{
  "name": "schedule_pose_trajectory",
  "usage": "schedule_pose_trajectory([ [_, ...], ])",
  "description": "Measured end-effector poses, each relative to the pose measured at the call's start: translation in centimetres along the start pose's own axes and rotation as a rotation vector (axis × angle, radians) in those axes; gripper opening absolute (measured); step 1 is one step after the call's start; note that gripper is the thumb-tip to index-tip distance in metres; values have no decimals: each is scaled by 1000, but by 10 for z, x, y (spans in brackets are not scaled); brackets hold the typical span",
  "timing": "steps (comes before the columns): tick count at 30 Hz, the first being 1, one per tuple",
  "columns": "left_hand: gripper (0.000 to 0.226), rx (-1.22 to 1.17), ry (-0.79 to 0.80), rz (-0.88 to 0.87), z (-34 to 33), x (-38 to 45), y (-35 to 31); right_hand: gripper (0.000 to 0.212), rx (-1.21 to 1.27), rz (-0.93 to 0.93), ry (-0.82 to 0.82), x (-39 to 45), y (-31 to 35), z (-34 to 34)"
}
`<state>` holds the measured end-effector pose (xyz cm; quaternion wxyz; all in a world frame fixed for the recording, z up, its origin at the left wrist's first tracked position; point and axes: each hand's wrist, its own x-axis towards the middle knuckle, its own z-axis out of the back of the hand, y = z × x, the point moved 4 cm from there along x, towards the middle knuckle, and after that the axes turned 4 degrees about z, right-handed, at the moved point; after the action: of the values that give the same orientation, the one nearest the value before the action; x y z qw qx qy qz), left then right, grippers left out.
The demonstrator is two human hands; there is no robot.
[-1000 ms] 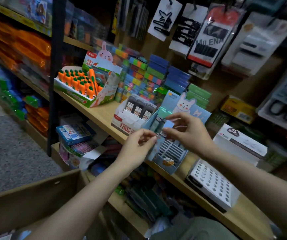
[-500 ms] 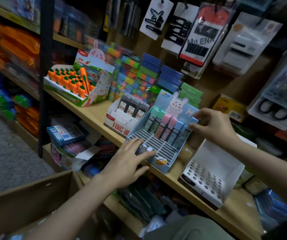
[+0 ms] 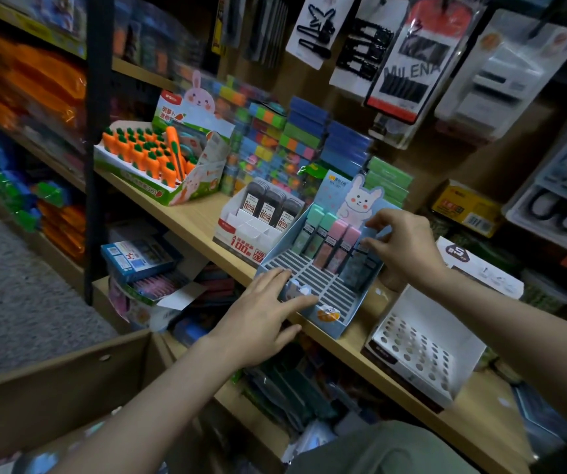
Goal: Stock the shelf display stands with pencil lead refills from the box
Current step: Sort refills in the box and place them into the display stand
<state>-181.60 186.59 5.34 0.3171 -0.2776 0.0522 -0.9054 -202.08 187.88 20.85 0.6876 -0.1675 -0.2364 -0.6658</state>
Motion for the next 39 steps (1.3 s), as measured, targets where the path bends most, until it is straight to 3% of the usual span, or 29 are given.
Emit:
schedule_pose_trajectory([
  [7,65,18,103,-14,-2,-1,-2,23,20,1,-4,-2,2,-1],
  [16,66,34,86,-18,-5,-1,0,22,-16,-101,-50,-18,2,-23],
  [24,70,-8,82,-28,-6,-6,1,60,-71,-74,78,-32,12,-18],
  [26,67,-70,47,-33,-2,-14,0,61,23,-60,36,-37,21,-13],
  [29,54,-172,-118,-24,7,-37,5,44,189,-3,-18,-48,50,-7],
  [31,41,-226,-190,74,7,-57,18,32,252,129,38,-61,83,-15],
  [34,27,-307,-152,313,-4,-101,50,25,345,365,241,-87,142,-49],
  [36,24,-340,-89,534,-14,-143,78,24,388,449,426,-105,180,-87],
  [39,17,-437,-32,983,-31,-218,117,25,467,426,662,-138,223,-155],
])
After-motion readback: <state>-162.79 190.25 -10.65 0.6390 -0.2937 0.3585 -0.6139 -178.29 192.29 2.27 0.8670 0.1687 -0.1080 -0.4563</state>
